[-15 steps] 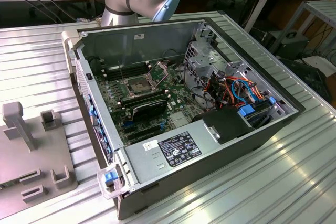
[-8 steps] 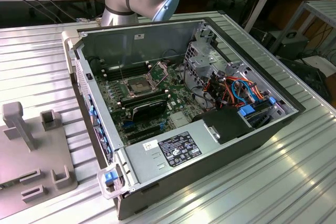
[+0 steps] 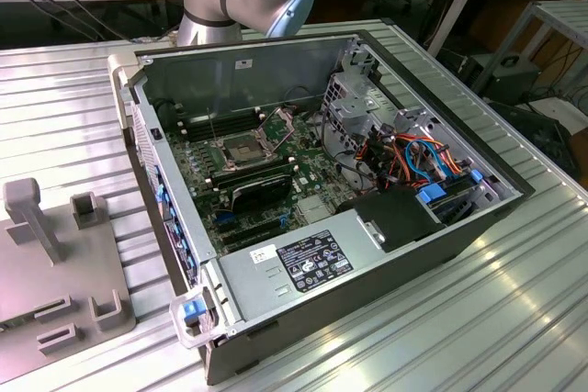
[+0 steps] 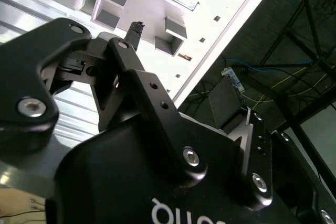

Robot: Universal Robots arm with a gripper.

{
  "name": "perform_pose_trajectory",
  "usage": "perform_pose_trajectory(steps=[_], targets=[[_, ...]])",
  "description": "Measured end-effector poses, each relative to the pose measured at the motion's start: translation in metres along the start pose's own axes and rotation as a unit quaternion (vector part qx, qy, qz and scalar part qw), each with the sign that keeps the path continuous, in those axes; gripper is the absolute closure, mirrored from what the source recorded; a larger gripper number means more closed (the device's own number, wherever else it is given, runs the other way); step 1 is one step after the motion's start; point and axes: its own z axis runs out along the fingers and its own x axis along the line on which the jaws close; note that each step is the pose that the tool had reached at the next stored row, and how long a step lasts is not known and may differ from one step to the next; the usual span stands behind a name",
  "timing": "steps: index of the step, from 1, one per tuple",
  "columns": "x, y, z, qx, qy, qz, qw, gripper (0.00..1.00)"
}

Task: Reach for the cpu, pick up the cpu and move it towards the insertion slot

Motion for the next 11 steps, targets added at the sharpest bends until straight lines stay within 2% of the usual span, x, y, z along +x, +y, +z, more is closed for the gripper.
perform_pose_trajectory(steps=[2,3,11], targets=[[-0.0002,-0.0002,0.0035,0.0001,0.0,-0.001,1.0,0.22],[-0.0003,-0.0002,0.004,0.0032,-0.0002,-0.001,0.99999,0.22],[-0.0003,-0.0003,0.005,0.0033,-0.0002,-0.001,0.99999,0.22]])
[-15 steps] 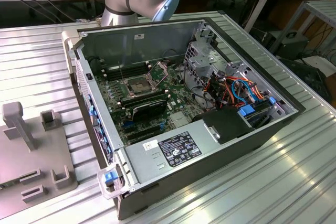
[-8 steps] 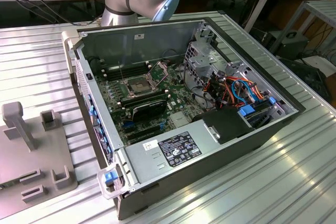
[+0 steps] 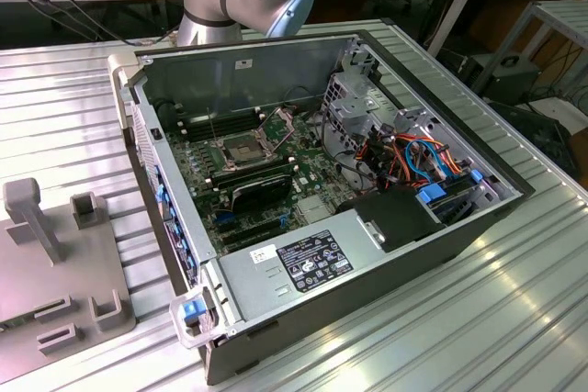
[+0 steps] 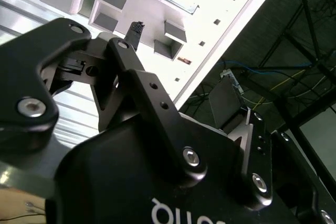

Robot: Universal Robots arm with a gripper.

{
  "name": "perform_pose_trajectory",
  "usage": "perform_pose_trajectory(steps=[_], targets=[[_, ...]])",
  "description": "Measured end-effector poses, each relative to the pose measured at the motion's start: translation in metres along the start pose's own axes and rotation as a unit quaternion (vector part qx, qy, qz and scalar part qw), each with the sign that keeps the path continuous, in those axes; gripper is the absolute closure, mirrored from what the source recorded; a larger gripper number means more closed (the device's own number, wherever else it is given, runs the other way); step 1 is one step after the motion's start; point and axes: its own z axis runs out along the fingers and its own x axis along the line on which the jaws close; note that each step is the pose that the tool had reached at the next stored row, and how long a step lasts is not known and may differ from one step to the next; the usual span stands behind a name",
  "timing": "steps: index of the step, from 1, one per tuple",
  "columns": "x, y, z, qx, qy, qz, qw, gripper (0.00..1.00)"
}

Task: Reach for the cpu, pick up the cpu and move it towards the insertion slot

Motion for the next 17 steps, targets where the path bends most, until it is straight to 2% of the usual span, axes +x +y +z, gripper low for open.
perform_pose_trajectory(steps=[10,15,17], targets=[[0.0,-0.001,0.0007,-0.0001,-0.0003,0.0,1.0,0.22],[0.0,-0.0063,0.0075,0.0,-0.0002,0.0,1.0,0.22],[0.0018,-0.0078,0.0102,0.0,-0.0016,0.0,1.0,0.22]])
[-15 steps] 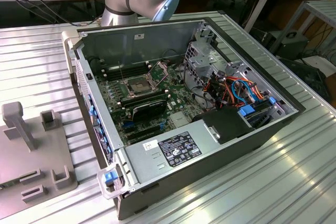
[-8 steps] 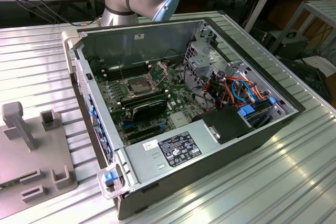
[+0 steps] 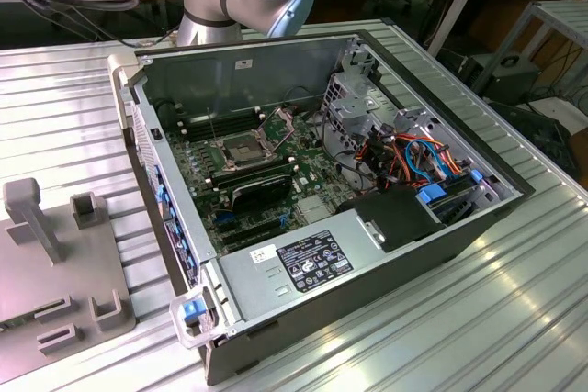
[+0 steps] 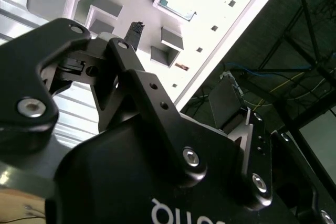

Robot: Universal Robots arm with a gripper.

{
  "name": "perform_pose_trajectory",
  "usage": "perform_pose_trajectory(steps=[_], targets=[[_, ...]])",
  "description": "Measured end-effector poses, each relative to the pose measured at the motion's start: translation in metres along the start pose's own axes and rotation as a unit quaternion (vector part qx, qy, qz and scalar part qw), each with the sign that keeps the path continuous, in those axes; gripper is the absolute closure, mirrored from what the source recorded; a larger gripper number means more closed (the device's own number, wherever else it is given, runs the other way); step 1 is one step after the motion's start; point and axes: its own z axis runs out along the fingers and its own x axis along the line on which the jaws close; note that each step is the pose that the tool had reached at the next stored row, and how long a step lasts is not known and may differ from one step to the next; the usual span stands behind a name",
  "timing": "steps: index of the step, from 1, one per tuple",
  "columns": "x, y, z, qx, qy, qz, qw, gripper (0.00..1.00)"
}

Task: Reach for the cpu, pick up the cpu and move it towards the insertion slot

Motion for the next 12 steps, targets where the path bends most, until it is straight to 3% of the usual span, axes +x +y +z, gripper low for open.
perform_pose_trajectory(steps=[3,12], targets=[[0.0049,-0.0013,0.0035,-0.0005,-0.0085,-0.001,0.99996,0.22],[0.0052,-0.0016,0.005,-0.0013,-0.0087,-0.001,0.99996,0.22]])
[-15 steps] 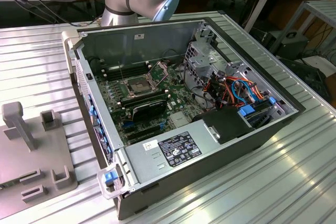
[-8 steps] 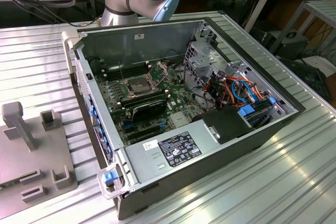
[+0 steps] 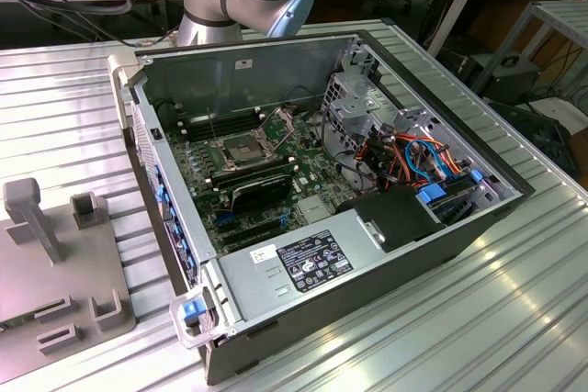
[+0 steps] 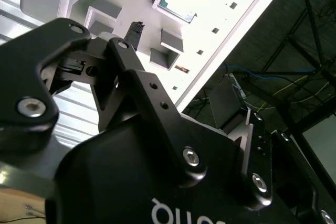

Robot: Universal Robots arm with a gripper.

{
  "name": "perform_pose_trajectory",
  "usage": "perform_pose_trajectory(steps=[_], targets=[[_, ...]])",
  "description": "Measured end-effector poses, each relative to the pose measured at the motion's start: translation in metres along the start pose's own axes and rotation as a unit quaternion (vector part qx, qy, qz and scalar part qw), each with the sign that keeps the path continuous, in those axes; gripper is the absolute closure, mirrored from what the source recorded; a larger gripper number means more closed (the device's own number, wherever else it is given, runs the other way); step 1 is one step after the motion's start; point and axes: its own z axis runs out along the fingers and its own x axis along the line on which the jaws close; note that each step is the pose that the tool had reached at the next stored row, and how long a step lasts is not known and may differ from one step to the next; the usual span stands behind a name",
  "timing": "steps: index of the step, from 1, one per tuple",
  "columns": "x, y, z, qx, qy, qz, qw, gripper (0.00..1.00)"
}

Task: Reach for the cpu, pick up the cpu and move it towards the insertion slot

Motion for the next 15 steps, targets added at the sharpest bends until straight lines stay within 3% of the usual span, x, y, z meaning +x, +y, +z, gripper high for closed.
perform_pose_trajectory(steps=[9,15], targets=[[-0.0001,-0.001,0.0039,0.0,-0.0001,0.0,1.0,0.22],[-0.0007,-0.003,0.016,0.0,0.0,0.0,1.0,0.22]])
